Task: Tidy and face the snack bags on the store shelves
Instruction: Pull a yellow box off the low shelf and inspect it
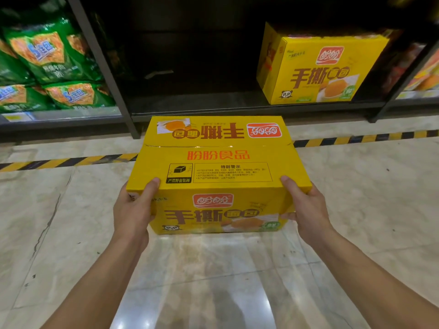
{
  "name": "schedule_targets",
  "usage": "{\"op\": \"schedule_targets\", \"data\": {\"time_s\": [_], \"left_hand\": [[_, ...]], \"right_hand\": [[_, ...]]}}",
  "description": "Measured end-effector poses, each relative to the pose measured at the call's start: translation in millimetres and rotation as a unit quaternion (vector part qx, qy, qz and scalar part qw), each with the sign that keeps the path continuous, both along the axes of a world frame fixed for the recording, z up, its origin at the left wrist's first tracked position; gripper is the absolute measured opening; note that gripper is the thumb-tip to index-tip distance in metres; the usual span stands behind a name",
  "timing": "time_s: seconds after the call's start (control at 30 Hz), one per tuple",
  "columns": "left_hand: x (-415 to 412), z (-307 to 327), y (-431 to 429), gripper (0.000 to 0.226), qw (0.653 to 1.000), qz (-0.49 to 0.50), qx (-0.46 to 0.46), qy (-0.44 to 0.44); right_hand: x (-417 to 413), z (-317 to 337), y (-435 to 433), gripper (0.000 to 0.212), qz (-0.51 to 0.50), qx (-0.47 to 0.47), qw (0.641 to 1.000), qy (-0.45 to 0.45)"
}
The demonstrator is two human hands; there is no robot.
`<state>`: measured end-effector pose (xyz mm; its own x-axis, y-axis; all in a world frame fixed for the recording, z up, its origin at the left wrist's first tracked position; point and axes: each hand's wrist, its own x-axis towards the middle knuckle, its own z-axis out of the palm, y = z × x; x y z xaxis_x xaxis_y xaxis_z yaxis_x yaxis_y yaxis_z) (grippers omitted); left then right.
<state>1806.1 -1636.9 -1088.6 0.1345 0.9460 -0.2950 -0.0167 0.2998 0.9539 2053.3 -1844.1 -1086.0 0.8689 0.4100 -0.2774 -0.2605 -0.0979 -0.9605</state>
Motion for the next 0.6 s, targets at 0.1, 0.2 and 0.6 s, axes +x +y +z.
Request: {"op": "schedule_targets", "data": {"time_s": [0.1, 0.2, 0.6], "left_hand": [[5.9, 9.9, 16.8, 0.029, 1.000, -0.003, 0.009, -0.004], [17.1, 21.9, 39.0, 0.026, 1.000, -0.006, 0.021, -0.021], [60.6, 60.6, 167.9, 0.038, 0.996, -0.008, 0.055, -0.069]], "right_hand": [[5.6, 10.8, 17.8, 0.027, -0.005, 0.004, 1.000, -0.010], [16.4, 26.1, 41.9, 0.026, -0.017, 0.015, 1.000, -0.018], [59.6, 78.1, 168.1, 0.018, -0.023, 0.025, 0.999, -0.031]]}}
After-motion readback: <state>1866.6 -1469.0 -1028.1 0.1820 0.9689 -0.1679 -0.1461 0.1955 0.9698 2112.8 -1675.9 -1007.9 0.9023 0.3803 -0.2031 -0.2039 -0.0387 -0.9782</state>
